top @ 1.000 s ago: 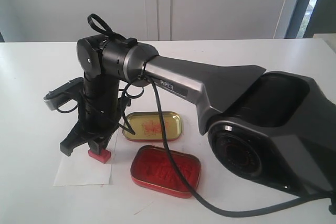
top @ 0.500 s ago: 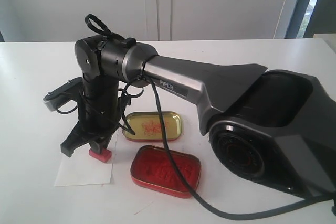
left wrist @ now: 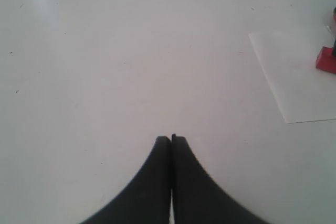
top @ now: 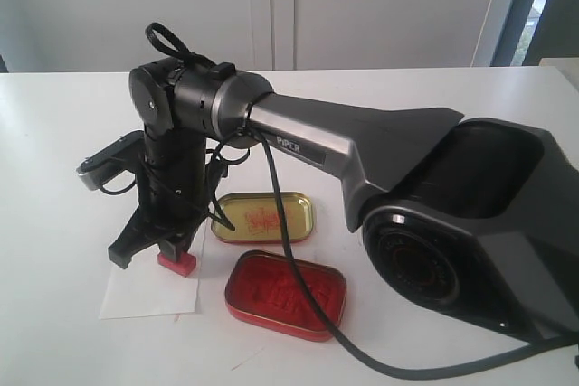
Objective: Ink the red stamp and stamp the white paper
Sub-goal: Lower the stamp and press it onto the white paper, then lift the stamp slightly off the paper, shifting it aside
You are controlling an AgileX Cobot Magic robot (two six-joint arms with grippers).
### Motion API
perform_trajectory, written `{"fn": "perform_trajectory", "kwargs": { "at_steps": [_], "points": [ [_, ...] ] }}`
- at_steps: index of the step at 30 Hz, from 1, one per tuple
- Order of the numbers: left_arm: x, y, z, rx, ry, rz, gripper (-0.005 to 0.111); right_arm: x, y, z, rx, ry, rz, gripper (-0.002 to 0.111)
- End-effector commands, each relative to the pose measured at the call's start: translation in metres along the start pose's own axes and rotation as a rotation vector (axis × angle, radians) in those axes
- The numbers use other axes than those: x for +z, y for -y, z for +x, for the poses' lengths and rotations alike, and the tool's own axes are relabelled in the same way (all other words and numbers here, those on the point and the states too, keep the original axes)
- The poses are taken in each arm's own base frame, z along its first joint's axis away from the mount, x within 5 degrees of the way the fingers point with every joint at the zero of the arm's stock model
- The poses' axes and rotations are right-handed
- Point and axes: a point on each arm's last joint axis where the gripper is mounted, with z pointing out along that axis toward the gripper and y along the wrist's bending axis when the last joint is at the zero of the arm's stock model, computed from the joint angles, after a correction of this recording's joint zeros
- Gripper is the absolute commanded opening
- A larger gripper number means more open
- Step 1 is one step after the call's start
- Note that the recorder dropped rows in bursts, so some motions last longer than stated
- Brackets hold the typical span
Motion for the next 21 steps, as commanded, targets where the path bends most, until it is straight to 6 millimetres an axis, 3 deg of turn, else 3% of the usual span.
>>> {"fn": "perform_trajectory", "kwargs": {
  "at_steps": [1,21],
  "points": [
    [0.001,0.000,0.003,-0.007,-0.012,0.000,0.000,-0.013,0.000,-0.003,0.002,0.029,0.006,0.000],
    [0.001,0.000,0.003,-0.007,-0.012,0.000,0.000,-0.040,-0.001,-0.014,-0.005,0.118,0.024,0.000]
  ]
}}
